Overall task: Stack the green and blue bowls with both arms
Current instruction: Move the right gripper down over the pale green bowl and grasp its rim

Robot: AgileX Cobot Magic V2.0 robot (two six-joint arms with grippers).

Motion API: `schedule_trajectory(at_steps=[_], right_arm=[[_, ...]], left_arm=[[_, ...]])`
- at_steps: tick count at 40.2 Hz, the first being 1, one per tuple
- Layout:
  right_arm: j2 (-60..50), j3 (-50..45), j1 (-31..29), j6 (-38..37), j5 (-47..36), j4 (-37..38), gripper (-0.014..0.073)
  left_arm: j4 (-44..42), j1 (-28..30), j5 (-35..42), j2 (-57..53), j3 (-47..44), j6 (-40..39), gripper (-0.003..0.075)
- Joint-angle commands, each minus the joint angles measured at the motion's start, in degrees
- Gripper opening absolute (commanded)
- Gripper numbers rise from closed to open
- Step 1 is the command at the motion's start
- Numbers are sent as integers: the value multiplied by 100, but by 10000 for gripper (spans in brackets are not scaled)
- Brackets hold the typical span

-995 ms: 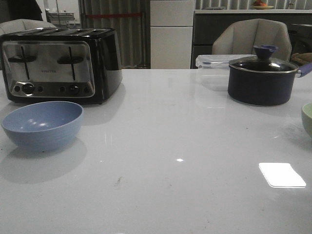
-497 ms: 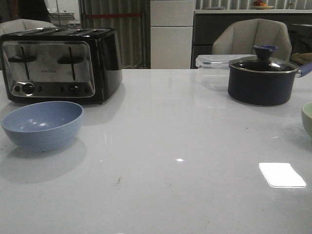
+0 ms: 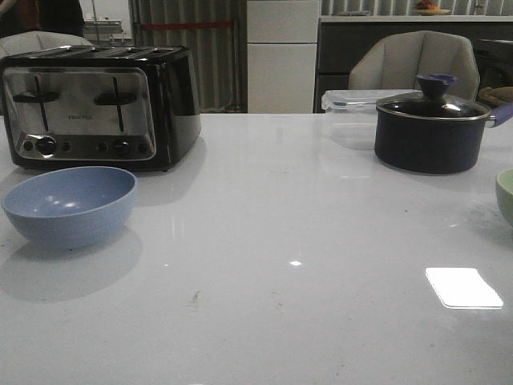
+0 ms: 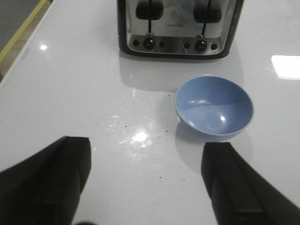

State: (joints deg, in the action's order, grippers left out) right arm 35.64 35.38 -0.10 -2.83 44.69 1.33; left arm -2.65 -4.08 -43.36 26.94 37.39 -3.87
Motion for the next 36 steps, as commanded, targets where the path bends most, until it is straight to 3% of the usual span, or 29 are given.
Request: schedule_trajectory(at_steps=[1,14,25,36], right_arm=[[203,276,-31,7,-323,62,538],[1789,1475,-232,-66,238,36,538],[3486,2850,-1362,125,964,-460,538],[5059,3662,-1856,216,895,-555,538]], left_arm=[[118,-361,673,67,187,114,561],[46,-1277,755,67,187,114,561],[46,-1300,755,67,187,114,561],[58,-1300,755,67,187,114,561]])
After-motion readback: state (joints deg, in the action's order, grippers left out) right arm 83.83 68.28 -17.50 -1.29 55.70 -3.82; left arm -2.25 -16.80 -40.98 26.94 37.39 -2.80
